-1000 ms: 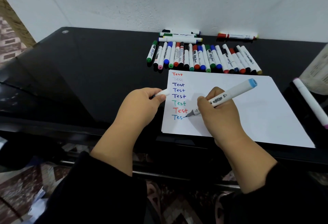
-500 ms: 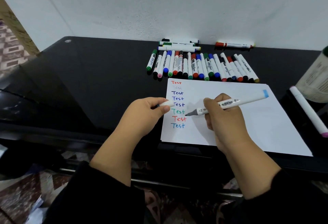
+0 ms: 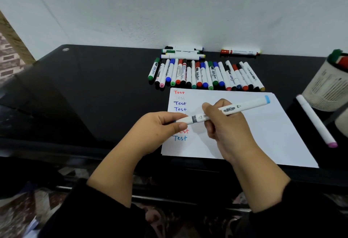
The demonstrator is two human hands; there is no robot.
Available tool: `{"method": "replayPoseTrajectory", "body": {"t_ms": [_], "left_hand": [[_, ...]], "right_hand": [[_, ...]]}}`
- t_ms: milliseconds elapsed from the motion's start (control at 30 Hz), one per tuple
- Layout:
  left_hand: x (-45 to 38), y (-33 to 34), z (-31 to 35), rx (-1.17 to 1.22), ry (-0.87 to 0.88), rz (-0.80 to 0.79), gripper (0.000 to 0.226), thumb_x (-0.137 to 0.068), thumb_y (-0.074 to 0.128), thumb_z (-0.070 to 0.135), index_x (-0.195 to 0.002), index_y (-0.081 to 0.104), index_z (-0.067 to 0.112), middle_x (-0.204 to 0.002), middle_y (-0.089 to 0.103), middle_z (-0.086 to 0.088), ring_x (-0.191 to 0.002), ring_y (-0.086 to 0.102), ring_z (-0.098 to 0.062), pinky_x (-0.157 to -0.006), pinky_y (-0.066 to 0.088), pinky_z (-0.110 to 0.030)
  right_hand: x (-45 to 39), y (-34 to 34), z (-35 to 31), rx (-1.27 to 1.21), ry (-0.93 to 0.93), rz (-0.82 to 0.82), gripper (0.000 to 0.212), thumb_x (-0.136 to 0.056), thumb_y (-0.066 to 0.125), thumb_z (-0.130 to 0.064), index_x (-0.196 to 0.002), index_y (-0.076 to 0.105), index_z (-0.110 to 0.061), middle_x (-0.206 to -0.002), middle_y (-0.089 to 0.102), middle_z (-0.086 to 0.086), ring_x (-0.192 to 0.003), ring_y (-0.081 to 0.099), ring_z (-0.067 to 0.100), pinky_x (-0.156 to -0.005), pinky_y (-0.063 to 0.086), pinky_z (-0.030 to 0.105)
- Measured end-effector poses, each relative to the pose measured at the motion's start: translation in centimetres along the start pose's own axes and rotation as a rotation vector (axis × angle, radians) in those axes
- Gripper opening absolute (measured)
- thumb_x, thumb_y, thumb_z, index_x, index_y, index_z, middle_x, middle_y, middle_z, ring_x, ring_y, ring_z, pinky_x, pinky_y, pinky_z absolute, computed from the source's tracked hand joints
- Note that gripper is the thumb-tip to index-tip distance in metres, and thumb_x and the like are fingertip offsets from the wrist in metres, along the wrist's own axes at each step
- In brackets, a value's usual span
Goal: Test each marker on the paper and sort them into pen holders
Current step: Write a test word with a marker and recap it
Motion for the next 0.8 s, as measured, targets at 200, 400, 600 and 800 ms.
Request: {"method": "replayPoseTrajectory", "body": {"t_ms": [200,400,600,800], "left_hand": [[0.4,0.5,0.6,0.067,0.044,0.058,0.02,-0.083,0.068,0.026,-0.078,0.066,0.045,-0.079,0.071,0.019,-0.085,0.065,0.001,-0.072,0.047,-0.013],[0.4,1.2,1.6,0.037,0.076,0.161,0.036,-0.086,0.066,0.021,-0.067,0.058,0.051,-0.09,0.07,-0.002,-0.079,0.056,-0.013,-0.055,0.041,-0.006],[0.2,1.9,1.6,-0.003,0.071,0.176,0.019,-0.089,0.061,0.023,-0.094,0.065,0.042,-0.09,0.065,0.011,-0.089,0.061,-0.014,-0.073,0.047,-0.018],[-0.4,2.0,1.5,-0.08,0.044,0.231,0.022,-0.091,0.059,0.026,-0.109,0.067,0.037,-0.088,0.062,0.012,-0.073,0.054,-0.005,-0.056,0.04,-0.008]], "right_hand": [[-0.1,0.1,-0.5,-0.071,0.089,-0.075,0.04,-0.088,0.063,-0.015,-0.056,0.039,-0.017,-0.04,0.042,0.002,-0.035,0.032,0.01,-0.037,0.028,0.017],[-0.5,0.7,-0.5,-0.118,0.154,-0.02,0.039,-0.091,0.06,-0.015,-0.061,0.035,-0.018,-0.04,0.038,0.001,-0.036,0.032,0.01,-0.036,0.027,0.019],[-0.7,0.7,-0.7,-0.109,0.178,-0.009,0.038,-0.091,0.06,-0.016,-0.061,0.036,-0.017,-0.041,0.037,0.003,-0.036,0.03,0.011,-0.036,0.026,0.019],[-0.8,0.0,-1.4,-0.101,0.243,-0.036,0.03,-0.087,0.065,-0.027,-0.06,0.061,-0.015,-0.046,0.046,0.002,-0.039,0.032,0.009,-0.04,0.027,0.019]]}}
Point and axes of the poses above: each hand's wrist, its own x-axis away from the middle knuckle, its own y-axis out of the palm, z = x × y, the point moved 1 cm from there along -x, towards the middle knuckle
